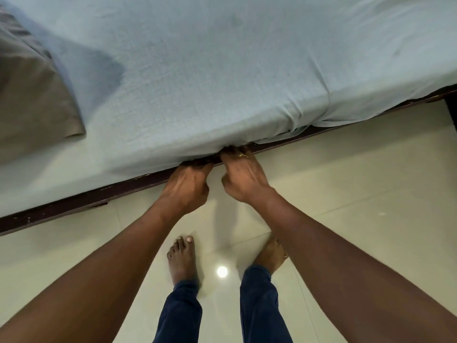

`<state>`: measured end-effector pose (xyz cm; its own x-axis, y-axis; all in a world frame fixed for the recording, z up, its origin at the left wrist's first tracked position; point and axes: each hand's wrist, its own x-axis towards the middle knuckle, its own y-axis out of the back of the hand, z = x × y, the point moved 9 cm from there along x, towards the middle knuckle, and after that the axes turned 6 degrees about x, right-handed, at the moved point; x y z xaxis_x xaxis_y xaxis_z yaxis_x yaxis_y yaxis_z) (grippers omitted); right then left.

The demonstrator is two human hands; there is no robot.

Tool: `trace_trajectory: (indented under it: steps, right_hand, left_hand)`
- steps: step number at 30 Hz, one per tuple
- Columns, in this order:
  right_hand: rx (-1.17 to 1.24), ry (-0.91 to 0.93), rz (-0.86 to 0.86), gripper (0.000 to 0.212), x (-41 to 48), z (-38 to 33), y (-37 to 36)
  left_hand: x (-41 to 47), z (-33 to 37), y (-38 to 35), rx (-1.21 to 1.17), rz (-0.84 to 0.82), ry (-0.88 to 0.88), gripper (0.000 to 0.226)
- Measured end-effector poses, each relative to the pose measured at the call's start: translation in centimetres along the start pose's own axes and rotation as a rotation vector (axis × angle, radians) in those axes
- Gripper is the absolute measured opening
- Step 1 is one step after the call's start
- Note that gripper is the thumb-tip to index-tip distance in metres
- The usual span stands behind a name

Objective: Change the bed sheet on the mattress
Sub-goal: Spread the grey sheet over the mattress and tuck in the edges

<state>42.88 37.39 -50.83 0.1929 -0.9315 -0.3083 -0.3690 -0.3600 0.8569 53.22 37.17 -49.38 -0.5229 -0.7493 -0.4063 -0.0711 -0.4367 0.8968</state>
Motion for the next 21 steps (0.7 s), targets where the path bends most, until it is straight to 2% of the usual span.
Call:
trace_trajectory:
  steps: [2, 3, 5, 8, 10, 12, 13, 17, 21]
  right_hand:
    - [-0.058, -0.078, -0.059, 0.040, 1.8, -0.2, -0.8]
    - [-0.082, -0.095, -0.078, 0.040, 2.0, -0.5, -1.3]
    - [-0.023, -0.094, -0.130, 0.052, 1.0, -0.8, -2.2]
    - [0.061, -0.007, -0.126, 0.067, -1.5, 0.3, -1.2]
    - [0.068, -0.037, 0.057, 0.061, -2.5, 3.4, 2.0]
    - [0.044, -0.159, 0.278, 0.050, -3.4, 8.5, 5.0]
    - [-0.001, -0.193, 0.306, 0.046, -3.3, 10.5, 5.8]
    - [-0.185, -0.260, 0.039, 0.058, -0.5, 15.1, 4.1]
    - [-0.069, -0.316, -0.011, 0.079, -0.6, 15.3, 2.3]
  left_hand:
    - [-0.5, 0.0, 0.1, 0.035, -0.015, -0.029, 0.044]
    - [-0.7, -0.1, 0.4, 0.053, -0.010, -0.030, 0.037]
    - [-0.5, 0.4, 1.5, 0.048, 0.017, -0.056, 0.031]
    - [1.1, 2.2, 2.8, -0.013, 0.075, -0.149, 0.036]
    - [2.6, 3.8, 3.1, -0.058, 0.059, -0.204, 0.044]
    - [4.3, 6.2, 2.8, -0.051, 0.035, -0.279, 0.046]
    - [4.7, 7.1, 2.6, -0.039, 0.027, -0.307, 0.050]
    - [8.0, 10.8, 1.5, -0.095, -0.032, -0.311, 0.071]
    - [10.5, 12.8, -0.3, -0.126, -0.104, -0.237, 0.081]
